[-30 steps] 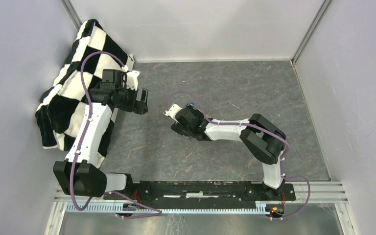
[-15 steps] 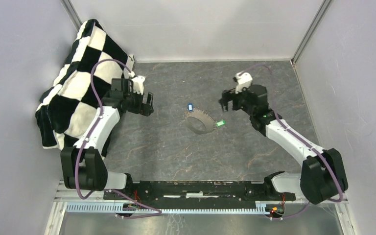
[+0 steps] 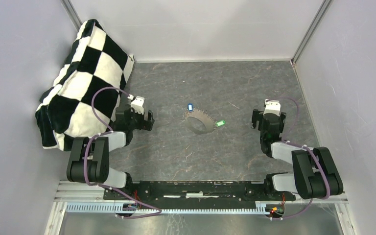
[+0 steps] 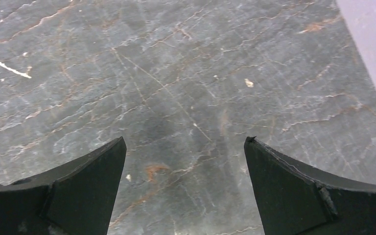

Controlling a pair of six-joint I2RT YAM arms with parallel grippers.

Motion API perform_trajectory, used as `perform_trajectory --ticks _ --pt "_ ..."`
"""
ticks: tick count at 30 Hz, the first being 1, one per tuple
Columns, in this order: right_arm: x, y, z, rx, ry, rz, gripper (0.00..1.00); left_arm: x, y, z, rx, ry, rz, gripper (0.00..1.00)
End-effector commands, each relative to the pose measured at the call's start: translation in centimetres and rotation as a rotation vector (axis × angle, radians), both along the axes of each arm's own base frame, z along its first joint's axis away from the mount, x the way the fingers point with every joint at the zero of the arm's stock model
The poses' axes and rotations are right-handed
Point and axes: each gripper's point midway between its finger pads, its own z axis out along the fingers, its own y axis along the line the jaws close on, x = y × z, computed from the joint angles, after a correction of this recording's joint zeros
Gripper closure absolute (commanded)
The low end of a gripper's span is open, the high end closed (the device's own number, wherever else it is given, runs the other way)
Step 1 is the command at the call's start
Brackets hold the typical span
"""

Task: Put the keys on the keyring

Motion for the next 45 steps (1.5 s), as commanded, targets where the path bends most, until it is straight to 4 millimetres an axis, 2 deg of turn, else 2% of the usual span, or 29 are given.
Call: perform_trajectory --ticks 1,3,7,10,12,14,16,17,18,19,21,23,24,27,30,35,45 --pt "2.0 -1.7 4.8 -0.066 -0.232 -0.069 0.02 3.1 -0.1 4.4 -0.059 -0.289 0.031 0.00" --pt "2.1 -1.8 4.5 -0.085 -0.197 -0.072 0.02 3.2 0.3 4.5 -0.065 -0.291 0.054 0.00" --pt "-0.4 -2.1 4.3 -0.148 -0.212 -0.031 0.02 3.0 0.9 5.0 -0.069 -0.322 0.101 0.00" --pt "-1.9 -3.0 2.9 -0.176 -0.180 -0.062 0.02 3.0 1.9 4.5 -0.057 -0.289 0.166 0.00" --pt "-2.2 -3.0 2.4 -0.173 -0.193 -0.061 0.02 3.2 2.1 3.8 -0.050 -0.243 0.179 0.00" --pt "-2.2 -2.9 2.9 -0.159 -0.244 -0.064 0.02 3.3 2.5 3.6 -0.036 -0.233 0.194 0.00" --pt "-1.8 -2.7 2.4 -0.163 -0.224 -0.055 0.02 3.4 2.9 4.0 -0.038 -0.265 0.210 0.00" --pt "-1.9 -2.8 2.5 -0.166 -0.241 -0.055 0.02 3.3 2.8 4.5 -0.055 -0.296 0.207 0.00" --pt "-2.0 -2.5 2.6 -0.162 -0.251 -0.035 0.02 3.4 3.5 5.6 -0.077 -0.353 0.225 0.00" --pt "-2.5 -2.3 2.8 -0.160 -0.276 -0.017 0.02 3.2 3.6 6.3 -0.105 -0.410 0.223 0.00" --pt "-4.4 -1.9 3.1 -0.158 -0.342 0.019 0.02 1.9 3.1 5.4 -0.108 -0.446 0.182 0.00" --pt "-5.5 -1.4 4.1 -0.165 -0.413 0.059 0.02 1.1 2.6 5.6 -0.125 -0.516 0.154 0.00" --pt "-5.4 -1.0 4.6 -0.175 -0.434 0.088 0.02 0.9 2.4 5.6 -0.114 -0.508 0.142 0.00" --pt "-3.2 -0.2 2.6 -0.182 -0.312 0.135 0.02 1.1 2.4 5.5 -0.117 -0.508 0.149 0.00" --pt "-3.4 -0.3 2.6 -0.179 -0.315 0.133 0.02 1.6 2.3 4.7 -0.109 -0.454 0.141 0.00" --pt "-3.5 -0.4 2.8 -0.182 -0.327 0.129 0.02 1.3 2.4 5.3 -0.116 -0.485 0.145 0.00" --pt "-3.6 -0.4 2.8 -0.182 -0.328 0.129 0.02 1.5 2.4 5.2 -0.116 -0.478 0.147 0.00"
